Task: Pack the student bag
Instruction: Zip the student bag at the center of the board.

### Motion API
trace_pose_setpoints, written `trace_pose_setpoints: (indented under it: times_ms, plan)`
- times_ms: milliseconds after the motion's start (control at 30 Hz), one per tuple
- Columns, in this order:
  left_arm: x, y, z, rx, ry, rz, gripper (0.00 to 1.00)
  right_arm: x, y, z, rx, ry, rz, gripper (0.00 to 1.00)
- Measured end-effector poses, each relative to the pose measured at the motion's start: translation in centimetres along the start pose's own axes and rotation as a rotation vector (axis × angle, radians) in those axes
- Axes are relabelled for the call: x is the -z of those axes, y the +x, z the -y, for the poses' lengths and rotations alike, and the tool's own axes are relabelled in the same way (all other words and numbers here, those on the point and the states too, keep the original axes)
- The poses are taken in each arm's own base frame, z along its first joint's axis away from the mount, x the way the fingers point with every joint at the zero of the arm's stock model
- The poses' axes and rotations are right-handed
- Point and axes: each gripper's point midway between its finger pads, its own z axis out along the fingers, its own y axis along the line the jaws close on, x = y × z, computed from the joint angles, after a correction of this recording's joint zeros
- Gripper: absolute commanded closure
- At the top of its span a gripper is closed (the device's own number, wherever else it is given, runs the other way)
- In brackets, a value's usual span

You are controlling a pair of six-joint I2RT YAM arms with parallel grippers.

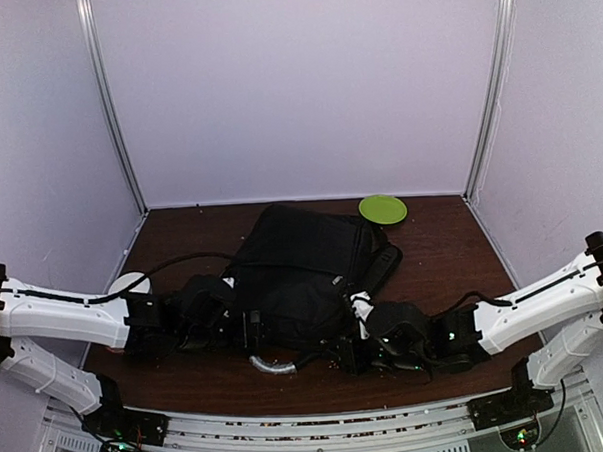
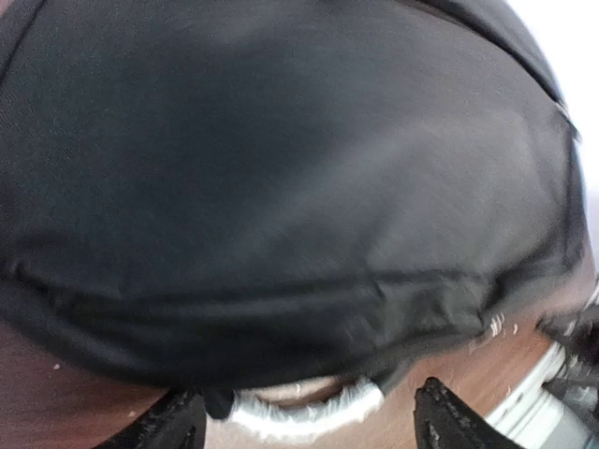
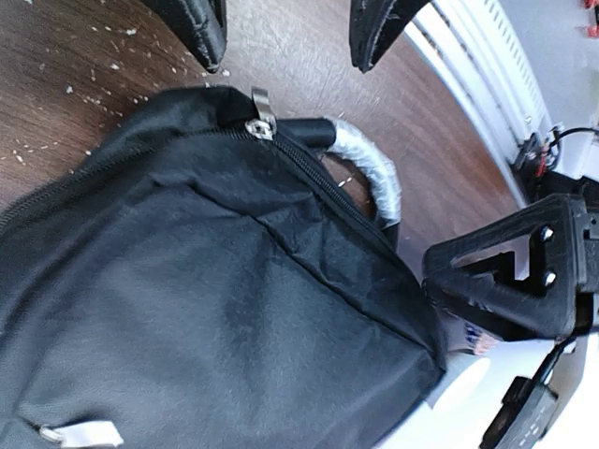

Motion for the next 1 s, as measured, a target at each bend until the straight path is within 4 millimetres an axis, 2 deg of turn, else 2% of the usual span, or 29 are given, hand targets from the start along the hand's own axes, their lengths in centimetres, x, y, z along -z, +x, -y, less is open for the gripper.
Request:
trace_pose_setpoints:
  times_ms: [167, 400, 700, 1000]
  plan:
    - [-2.4, -0.6, -0.2, 0.13, 0.029, -0.014, 0.22, -1.8, 0.3, 0.7, 0.019, 0.1, -0.014, 0.54]
    - [-3.6, -0.9, 1.3, 0.202, 0.118, -0.023, 0.24, -3.5, 1.2, 1.8, 0.045, 0.208, -0.061, 0.54]
    - [-4.0, -0.4, 1.2, 0.218, 0.14, -0.033, 0.28, -4.0, 1.4, 2.0, 0.068, 0.257, -0.091, 0.53]
    - [-4.0, -0.3, 1.3, 0.218, 0.155, -0.028, 0.39, -4.0, 1.5, 3.4, 0.068, 0.344, -0.096, 0.54]
